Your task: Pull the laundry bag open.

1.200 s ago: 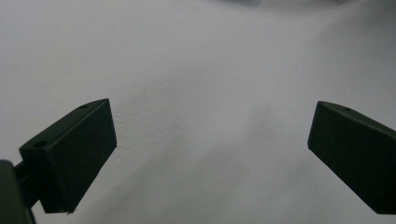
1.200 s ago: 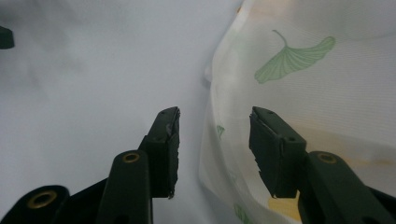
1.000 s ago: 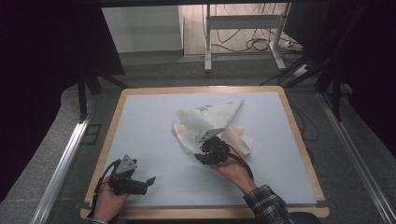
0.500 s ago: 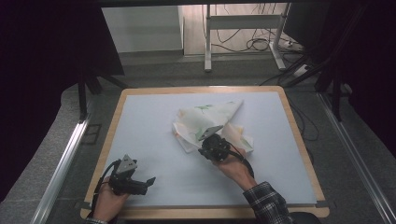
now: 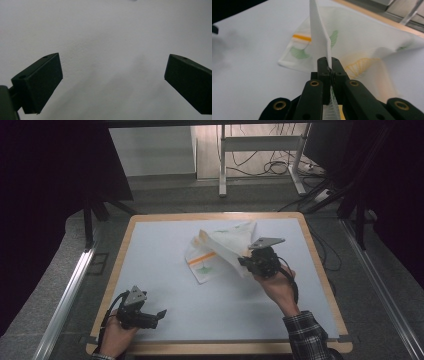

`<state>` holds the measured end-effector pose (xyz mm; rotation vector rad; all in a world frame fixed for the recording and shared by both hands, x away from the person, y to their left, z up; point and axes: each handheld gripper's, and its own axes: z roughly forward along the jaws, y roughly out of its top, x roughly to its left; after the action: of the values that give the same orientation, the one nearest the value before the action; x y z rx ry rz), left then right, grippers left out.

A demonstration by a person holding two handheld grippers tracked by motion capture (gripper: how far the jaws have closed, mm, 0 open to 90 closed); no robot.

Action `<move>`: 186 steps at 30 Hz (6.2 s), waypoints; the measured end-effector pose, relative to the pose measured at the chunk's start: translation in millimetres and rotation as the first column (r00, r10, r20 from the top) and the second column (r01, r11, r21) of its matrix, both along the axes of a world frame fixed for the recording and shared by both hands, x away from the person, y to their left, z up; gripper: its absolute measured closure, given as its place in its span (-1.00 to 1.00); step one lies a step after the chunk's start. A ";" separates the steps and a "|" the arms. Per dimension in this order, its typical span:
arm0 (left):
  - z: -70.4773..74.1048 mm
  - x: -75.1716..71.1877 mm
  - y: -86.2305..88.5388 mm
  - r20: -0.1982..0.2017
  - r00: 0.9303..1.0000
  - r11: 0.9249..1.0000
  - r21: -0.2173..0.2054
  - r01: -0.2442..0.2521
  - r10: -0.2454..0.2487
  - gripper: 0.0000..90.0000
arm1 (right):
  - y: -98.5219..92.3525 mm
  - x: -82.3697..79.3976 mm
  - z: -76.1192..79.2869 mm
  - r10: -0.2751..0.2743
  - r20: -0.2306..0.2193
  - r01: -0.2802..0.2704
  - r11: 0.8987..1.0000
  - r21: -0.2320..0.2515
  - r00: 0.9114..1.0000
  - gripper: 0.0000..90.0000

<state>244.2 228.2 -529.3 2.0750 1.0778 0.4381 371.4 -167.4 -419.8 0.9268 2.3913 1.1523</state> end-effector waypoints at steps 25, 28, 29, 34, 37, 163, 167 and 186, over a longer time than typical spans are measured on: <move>0.1 -0.1 -3.9 0.002 1.000 1.000 0.017 0.003 -0.003 -0.97 | -92.8 73.1 41.4 -0.326 0.005 0.324 0.941 0.098 0.945 0.95; -0.3 0.2 -3.7 -0.003 1.000 1.000 0.018 0.003 -0.003 -0.97 | -98.7 86.9 39.6 -0.361 0.011 0.360 0.931 0.052 0.932 0.90; -0.3 0.2 -3.7 -0.003 1.000 1.000 0.018 0.003 -0.003 -0.97 | -98.7 86.9 39.6 -0.361 0.011 0.360 0.931 0.052 0.932 0.90; -0.5 0.4 -4.0 -0.004 1.000 1.000 0.020 0.002 -0.002 -0.97 | -113.8 89.6 42.7 -0.393 0.004 0.393 0.919 0.034 0.920 0.37; -0.6 0.2 -5.2 -0.005 1.000 1.000 0.030 0.005 -0.005 -0.97 | -116.4 78.7 47.2 -0.370 0.012 0.369 0.929 0.035 0.929 0.28; 17.9 97.2 -91.5 0.010 0.967 0.965 0.062 0.255 -0.256 1.00 | -128.1 42.7 0.2 -0.298 -0.117 0.301 0.954 0.002 0.947 0.95; 39.9 78.3 -70.0 0.037 0.965 0.965 0.027 0.259 -0.260 1.00 | -129.5 42.8 4.4 -0.304 -0.101 0.306 0.952 0.001 0.947 0.95; 23.5 37.9 -37.8 -0.026 0.959 0.959 0.020 0.282 -0.282 0.51 | -137.6 17.6 -37.5 -0.267 -0.192 0.272 0.962 0.001 0.944 0.50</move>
<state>282.1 190.4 -505.8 2.2168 0.7745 0.2863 389.0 -305.0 -457.3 1.3820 2.3001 1.0350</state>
